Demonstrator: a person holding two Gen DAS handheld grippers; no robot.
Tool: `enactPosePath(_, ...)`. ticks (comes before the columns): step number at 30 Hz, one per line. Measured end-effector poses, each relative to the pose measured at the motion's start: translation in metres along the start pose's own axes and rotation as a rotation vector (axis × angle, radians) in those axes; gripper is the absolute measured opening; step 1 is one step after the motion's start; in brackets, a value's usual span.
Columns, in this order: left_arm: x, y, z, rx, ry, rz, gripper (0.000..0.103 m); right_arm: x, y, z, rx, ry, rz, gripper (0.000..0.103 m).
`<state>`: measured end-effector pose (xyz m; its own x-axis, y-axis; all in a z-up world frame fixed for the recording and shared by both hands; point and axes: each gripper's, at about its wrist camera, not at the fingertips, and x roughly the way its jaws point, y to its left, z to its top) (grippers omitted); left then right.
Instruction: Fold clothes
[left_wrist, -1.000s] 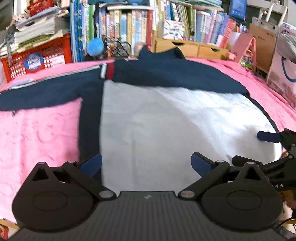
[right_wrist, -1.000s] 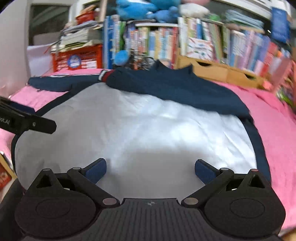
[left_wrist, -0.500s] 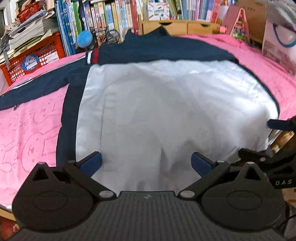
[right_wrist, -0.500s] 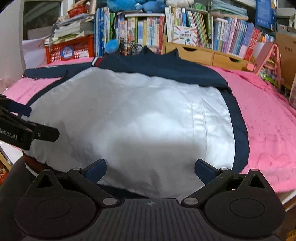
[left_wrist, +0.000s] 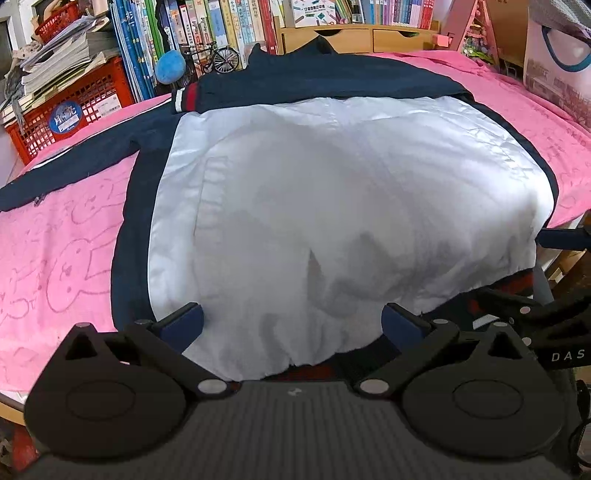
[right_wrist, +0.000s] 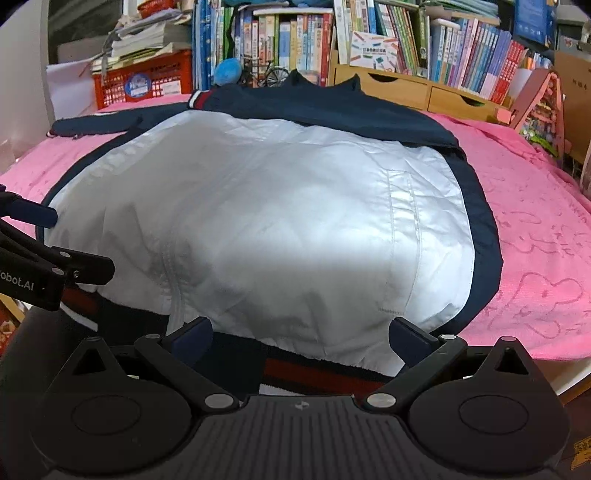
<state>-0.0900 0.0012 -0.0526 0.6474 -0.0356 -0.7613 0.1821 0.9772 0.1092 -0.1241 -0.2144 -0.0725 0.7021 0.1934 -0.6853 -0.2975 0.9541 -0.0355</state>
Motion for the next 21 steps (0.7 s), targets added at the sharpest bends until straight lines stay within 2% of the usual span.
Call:
enactPosePath(10,-0.003,0.001,-0.007,-0.01,0.012,0.004,0.103,-0.002,0.003,-0.008,-0.032,0.034,-0.008,0.103)
enactPosePath(18,-0.005,0.008,-0.006,-0.027,0.005,0.008,0.103,-0.008,0.009,-0.003,-0.059,0.016,-0.006,0.103)
enactPosePath(21,-0.006,0.012,-0.004,-0.03,-0.001,0.011,0.103,-0.015,0.011,0.004,-0.059,-0.022,0.008,0.103)
